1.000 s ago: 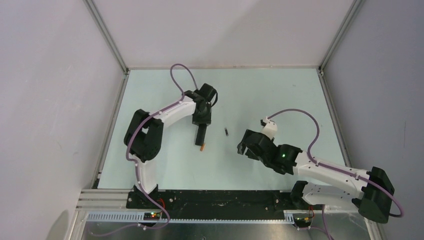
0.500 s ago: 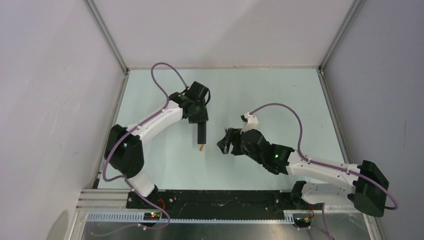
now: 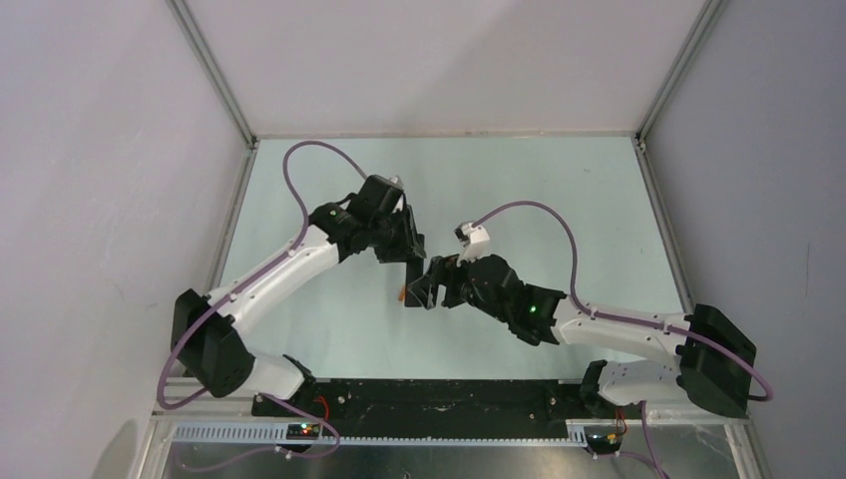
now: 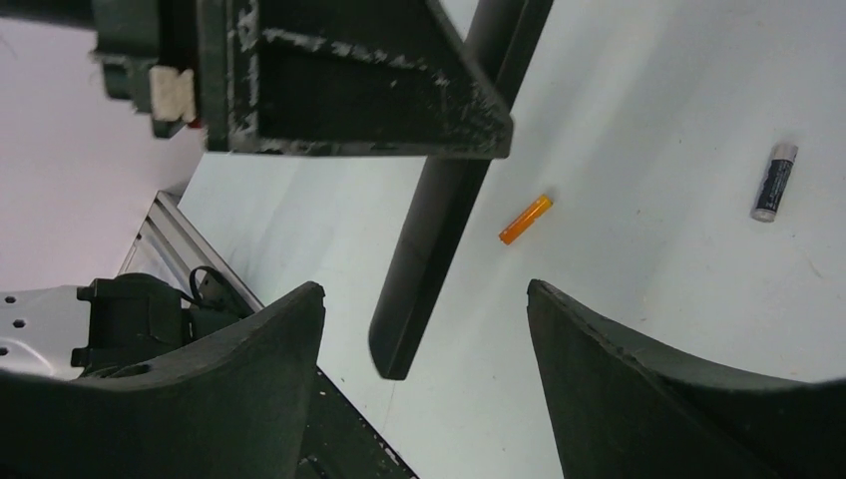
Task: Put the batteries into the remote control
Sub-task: Adjust the remote control.
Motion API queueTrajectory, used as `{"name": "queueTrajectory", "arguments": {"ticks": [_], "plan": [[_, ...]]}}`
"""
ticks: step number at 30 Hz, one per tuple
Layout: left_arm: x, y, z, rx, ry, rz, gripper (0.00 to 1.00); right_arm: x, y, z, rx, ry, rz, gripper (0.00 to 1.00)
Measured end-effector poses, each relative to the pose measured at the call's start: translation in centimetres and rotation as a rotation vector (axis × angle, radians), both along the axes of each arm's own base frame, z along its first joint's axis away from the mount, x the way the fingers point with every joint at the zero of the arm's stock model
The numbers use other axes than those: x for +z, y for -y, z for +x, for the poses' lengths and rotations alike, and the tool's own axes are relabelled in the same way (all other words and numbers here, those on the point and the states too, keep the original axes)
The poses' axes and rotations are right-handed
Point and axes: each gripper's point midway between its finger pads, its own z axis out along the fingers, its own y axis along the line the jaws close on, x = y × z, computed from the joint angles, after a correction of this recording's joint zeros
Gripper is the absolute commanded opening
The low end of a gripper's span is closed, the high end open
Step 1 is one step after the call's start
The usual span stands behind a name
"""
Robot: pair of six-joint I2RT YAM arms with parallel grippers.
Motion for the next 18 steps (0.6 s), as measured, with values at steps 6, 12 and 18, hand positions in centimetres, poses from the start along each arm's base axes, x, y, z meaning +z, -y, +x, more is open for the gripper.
{"name": "queueTrajectory", "arguments": {"ticks": [6,12,18], "plan": [[0.6,-0.7,-1.3,-0.008,0.005,-0.020,0.05,0.4,-0.1,0.4,-0.003,0.021,-0.012,0.72],[1.0,-0.2,-1.9,-0.036,-0.009,-0.052,0.04,0.0,-0.7,0.8,0.000,0.021,-0.028,0.61],[1.8,0.0,-2.3,-0.050,-0.002,-0.079,0.06,-0.7,-1.3,0.9,0.014,0.009,-0.046,0.38]]}}
